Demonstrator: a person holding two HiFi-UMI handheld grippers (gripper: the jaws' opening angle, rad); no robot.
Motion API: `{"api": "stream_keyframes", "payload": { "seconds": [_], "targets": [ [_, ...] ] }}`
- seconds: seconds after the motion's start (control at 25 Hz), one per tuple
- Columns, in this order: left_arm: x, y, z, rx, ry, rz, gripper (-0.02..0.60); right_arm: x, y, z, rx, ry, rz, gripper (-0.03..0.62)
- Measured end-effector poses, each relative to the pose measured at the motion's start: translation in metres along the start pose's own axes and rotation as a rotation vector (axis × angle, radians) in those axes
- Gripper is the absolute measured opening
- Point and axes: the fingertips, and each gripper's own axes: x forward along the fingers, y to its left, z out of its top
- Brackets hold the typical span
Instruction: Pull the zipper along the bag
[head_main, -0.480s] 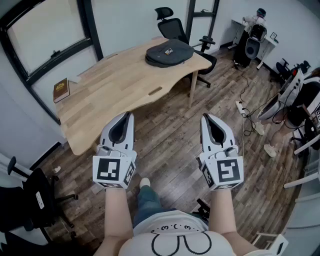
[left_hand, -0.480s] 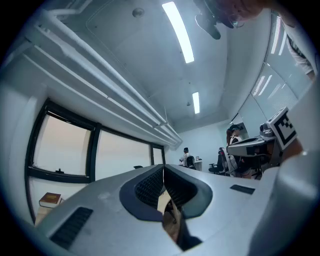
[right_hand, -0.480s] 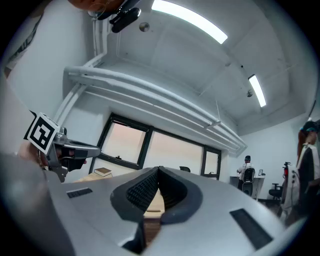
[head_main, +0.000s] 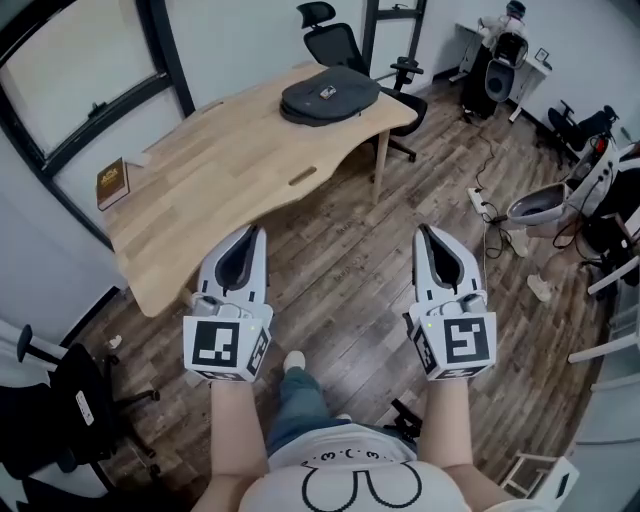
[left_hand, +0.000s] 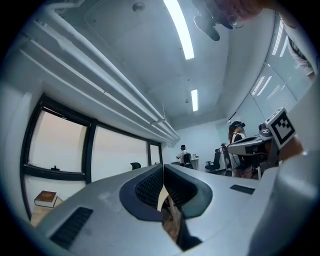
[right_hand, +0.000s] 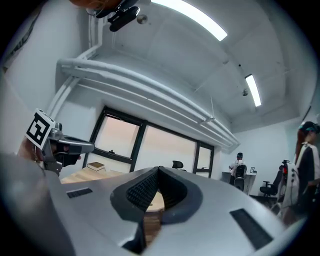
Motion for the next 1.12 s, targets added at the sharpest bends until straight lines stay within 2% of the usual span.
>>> {"api": "stream_keyframes", "payload": {
  "seconds": [0.32,0.68,0.92,1.12],
  "targets": [
    [0.070,0.061,-0.008,0.005,-0.023,-0.065,0.017,0.083,0.008,0.007,0.029,-0.028,-0.038,0.051],
    [0.145,0.122,-0.037,-0.013,0.000,-0.145,0.017,0.176,0.024,-0.009,0.043,0.023,-0.082,0.051],
    [0.178,0.136,-0.065,-0.048,0.032,-0.150,0.017,0.210,0.023,-0.030,-0.001,0.078,-0.054,0.051],
    [0.220,0.121,-0.079,-0.026,0.045,-0.166,0.017,0.239,-0.009,-0.047,0.043,0.056,-0.031,0.052]
  ]
}}
